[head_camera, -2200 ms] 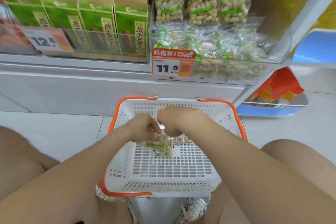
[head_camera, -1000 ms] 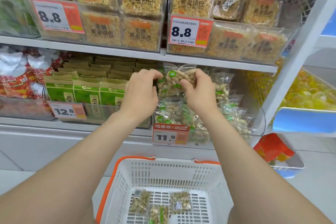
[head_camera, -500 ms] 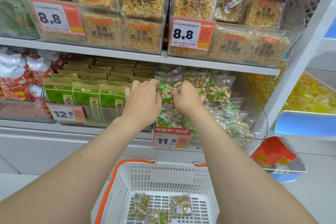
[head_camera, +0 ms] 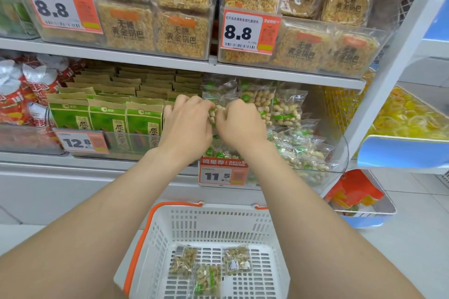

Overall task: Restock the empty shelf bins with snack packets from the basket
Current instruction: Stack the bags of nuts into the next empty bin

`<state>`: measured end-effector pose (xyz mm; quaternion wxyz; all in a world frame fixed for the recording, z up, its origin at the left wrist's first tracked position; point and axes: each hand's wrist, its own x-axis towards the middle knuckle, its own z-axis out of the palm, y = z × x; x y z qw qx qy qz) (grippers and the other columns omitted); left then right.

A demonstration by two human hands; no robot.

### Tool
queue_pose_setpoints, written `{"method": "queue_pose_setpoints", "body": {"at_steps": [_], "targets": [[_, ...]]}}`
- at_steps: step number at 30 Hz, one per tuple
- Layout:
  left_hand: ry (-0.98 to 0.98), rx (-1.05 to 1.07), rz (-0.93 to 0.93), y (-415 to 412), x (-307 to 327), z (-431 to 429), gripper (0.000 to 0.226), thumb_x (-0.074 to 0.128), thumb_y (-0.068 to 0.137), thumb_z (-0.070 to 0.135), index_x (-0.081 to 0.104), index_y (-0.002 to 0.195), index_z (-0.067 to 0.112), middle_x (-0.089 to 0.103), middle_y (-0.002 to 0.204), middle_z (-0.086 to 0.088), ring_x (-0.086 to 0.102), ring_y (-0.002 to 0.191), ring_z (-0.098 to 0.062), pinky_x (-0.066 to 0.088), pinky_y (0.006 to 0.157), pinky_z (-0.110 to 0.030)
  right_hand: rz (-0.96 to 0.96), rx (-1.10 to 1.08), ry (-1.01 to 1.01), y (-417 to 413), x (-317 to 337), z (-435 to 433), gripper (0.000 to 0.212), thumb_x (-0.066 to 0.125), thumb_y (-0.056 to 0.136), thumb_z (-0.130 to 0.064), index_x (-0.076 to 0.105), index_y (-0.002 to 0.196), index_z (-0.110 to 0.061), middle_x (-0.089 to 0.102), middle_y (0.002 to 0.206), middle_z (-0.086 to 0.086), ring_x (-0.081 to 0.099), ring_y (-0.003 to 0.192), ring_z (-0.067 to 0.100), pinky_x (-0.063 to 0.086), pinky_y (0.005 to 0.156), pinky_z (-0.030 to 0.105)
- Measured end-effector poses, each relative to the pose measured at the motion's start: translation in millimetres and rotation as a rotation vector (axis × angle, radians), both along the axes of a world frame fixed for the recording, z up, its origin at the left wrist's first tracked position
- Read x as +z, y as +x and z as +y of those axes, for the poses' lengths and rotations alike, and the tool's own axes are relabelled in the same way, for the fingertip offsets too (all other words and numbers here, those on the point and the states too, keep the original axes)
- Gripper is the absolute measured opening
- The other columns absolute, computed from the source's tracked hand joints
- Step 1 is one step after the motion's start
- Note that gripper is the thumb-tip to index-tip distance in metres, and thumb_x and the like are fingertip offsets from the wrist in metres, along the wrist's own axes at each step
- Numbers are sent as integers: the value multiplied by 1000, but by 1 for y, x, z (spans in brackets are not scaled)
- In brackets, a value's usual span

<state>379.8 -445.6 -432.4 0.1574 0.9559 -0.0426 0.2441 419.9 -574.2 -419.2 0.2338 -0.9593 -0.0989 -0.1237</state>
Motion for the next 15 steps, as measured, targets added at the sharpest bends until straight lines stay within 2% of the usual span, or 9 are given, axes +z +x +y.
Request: {"method": "queue_pose_setpoints", "body": {"at_steps": [4, 7, 9, 11, 13, 15], "targets": [[-67, -47, -42, -22, 8, 1, 23, 57, 91, 17, 71, 109, 24, 71, 97, 4, 54, 99, -28, 50, 85, -47, 93, 148, -13, -23, -3, -13, 32, 50, 92, -31, 41, 65, -15, 50, 67, 8, 54, 67, 33, 40, 57, 33], [-72, -11, 38, -50, 11, 1, 3, 59, 89, 30, 62, 89, 28, 63, 76, 7, 57, 81, -26, 52, 69, -41, 144, 235, -67, -52, 5, -30, 36, 52, 85, -29, 43, 53, -14, 48, 51, 8, 57, 64, 35, 51, 57, 40], [-61, -11, 237, -70, 11, 4, 19, 59, 89, 40, 61, 76, 27, 63, 72, 4, 62, 73, -24, 50, 61, -37, 182, 308, -97, -73, 14, -39, 38, 54, 81, -29, 48, 50, -9, 53, 48, 13, 59, 55, 32, 58, 57, 45], [73, -65, 506, -88, 5, 8, 30, 59, 87, 45, 64, 70, 21, 64, 72, -2, 64, 73, -26, 50, 61, -37, 283, 399, -131, -90, 13, -45, 37, 55, 87, -23, 58, 58, 0, 63, 54, 18, 66, 48, 22, 60, 54, 40], [273, -168, 778, -97, -8, 10, 34, 57, 90, 44, 70, 78, 14, 69, 75, -5, 66, 76, -25, 56, 69, -42, 389, 472, -190, -102, 1, -47, 36, 54, 91, -17, 60, 64, 5, 66, 58, 20, 69, 48, 18, 56, 48, 35], [384, -233, 991, -98, -28, 8, 37, 55, 92, 43, 75, 92, 12, 73, 81, -2, 68, 79, -23, 59, 79, -42, 440, 508, -301, -108, -23, -45, 36, 54, 91, -16, 55, 59, 0, 59, 52, 15, 63, 52, 27, 48, 47, 38]]}}
